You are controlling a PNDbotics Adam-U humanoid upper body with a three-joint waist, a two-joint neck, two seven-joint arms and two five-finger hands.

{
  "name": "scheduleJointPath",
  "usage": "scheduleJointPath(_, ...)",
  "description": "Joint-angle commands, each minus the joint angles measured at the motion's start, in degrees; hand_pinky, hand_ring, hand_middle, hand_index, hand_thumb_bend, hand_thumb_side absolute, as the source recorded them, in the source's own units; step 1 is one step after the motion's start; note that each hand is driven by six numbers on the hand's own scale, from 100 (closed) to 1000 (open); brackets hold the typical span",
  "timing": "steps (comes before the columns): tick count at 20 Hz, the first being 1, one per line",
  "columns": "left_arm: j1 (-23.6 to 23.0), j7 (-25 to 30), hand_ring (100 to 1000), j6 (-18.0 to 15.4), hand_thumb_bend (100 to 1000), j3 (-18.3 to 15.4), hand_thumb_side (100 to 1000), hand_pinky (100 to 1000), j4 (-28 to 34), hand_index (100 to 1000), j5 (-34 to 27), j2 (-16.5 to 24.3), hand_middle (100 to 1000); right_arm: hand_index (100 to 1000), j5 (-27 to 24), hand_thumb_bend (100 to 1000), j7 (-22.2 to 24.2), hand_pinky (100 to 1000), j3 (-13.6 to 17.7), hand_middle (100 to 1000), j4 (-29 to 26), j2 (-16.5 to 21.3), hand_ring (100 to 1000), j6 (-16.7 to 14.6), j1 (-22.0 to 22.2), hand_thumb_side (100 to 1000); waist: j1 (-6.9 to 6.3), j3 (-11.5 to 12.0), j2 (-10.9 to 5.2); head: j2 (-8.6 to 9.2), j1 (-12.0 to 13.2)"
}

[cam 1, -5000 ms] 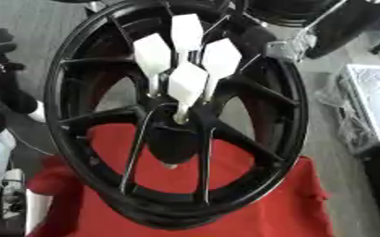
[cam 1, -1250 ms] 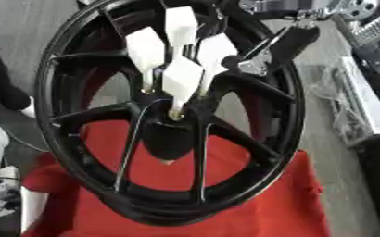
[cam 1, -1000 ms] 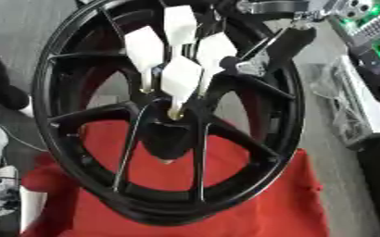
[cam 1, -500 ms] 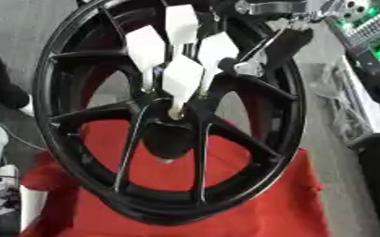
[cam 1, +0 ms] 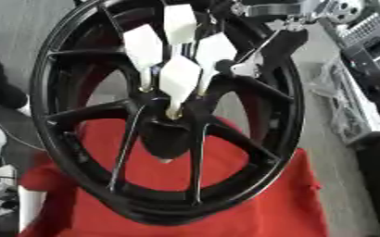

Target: Pull the pin out of the wheel hub.

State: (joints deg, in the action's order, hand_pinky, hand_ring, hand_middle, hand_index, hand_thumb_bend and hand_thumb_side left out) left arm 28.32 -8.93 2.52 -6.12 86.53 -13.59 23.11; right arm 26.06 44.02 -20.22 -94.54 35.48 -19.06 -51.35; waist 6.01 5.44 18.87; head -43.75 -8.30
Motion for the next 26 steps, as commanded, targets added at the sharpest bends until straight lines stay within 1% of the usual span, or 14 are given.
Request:
scheduleJointPath(1,0.9,0.0,810,0.1,130,0.0,828,644,1.1,755,0.5,0.8,718,790,0.5,244,0.0,785,0.2,625,0.0,0.8,645,-0.2,-0.5,519,-0.31,0.1,-0.97,-0.31,-0.3)
scheduleJointPath(3,0.9,0.0,810,0.1,129,0.0,827,645,1.1,755,0.5,0.8,717,789,0.7,245,0.2,784,0.2,623,0.1,0.8,644,-0.4,-0.5,520,-0.29,0.1,-0.94,-0.29,-0.3)
scheduleJointPath(4,0.9,0.0,810,0.1,129,0.0,828,645,1.1,755,0.5,0.7,717,788,0.8,259,0.2,782,0.2,622,0.2,0.8,643,-0.4,-0.4,521,-0.28,0.2,-0.93,-0.28,-0.4)
scheduleJointPath(9,0.9,0.0,811,0.2,129,0.1,829,645,1.1,755,0.5,0.7,716,770,0.6,216,0.1,769,0.2,599,0.7,0.7,618,-0.4,-0.3,512,-0.25,0.3,-0.89,-0.35,-0.5)
scheduleJointPath(12,0.8,0.0,810,0.2,129,0.1,829,645,1.0,755,0.6,0.7,715,698,-0.4,133,-1.0,744,0.5,531,0.8,0.6,563,0.7,-0.3,439,-0.25,0.2,-0.91,-0.36,-0.5)
scheduleJointPath(13,0.8,0.0,810,0.3,129,0.1,829,645,1.0,755,0.6,0.7,715,683,-0.8,126,-1.8,742,0.5,519,0.8,0.6,557,1.3,-0.2,424,-0.24,0.2,-0.93,-0.37,-0.5)
scheduleJointPath(14,0.8,0.0,809,0.3,130,0.1,827,645,1.0,755,0.6,0.7,714,644,-1.4,100,-2.4,734,0.5,487,0.6,0.6,545,1.9,-0.2,453,-0.25,0.2,-0.94,-0.37,-0.6)
scheduleJointPath(15,0.8,-0.1,809,0.3,129,0.1,829,645,1.0,754,0.6,0.7,714,627,-2.1,100,-3.2,731,0.5,475,0.4,0.6,541,2.6,-0.2,380,-0.25,0.2,-0.96,-0.37,-0.6)
scheduleJointPath(19,0.8,-0.1,809,0.4,127,0.2,828,646,0.9,754,0.7,0.8,712,507,-5.0,100,-5.0,704,0.4,370,-0.8,1.0,501,4.9,-0.4,306,-0.23,0.1,-1.05,-0.37,-0.7)
scheduleJointPath(23,0.7,-0.2,808,0.4,125,0.2,826,646,0.9,754,0.8,0.8,711,443,-7.0,100,-5.2,678,0.7,306,-2.0,1.9,453,5.9,-0.4,267,-0.21,0.0,-1.08,-0.37,-0.7)
scheduleJointPath(26,0.6,-0.3,808,0.4,125,0.1,827,646,0.8,755,0.8,0.9,711,420,-8.6,100,-5.3,667,1.6,281,-3.0,2.9,432,6.8,-0.4,266,-0.19,-0.2,-1.11,-0.37,-0.7)
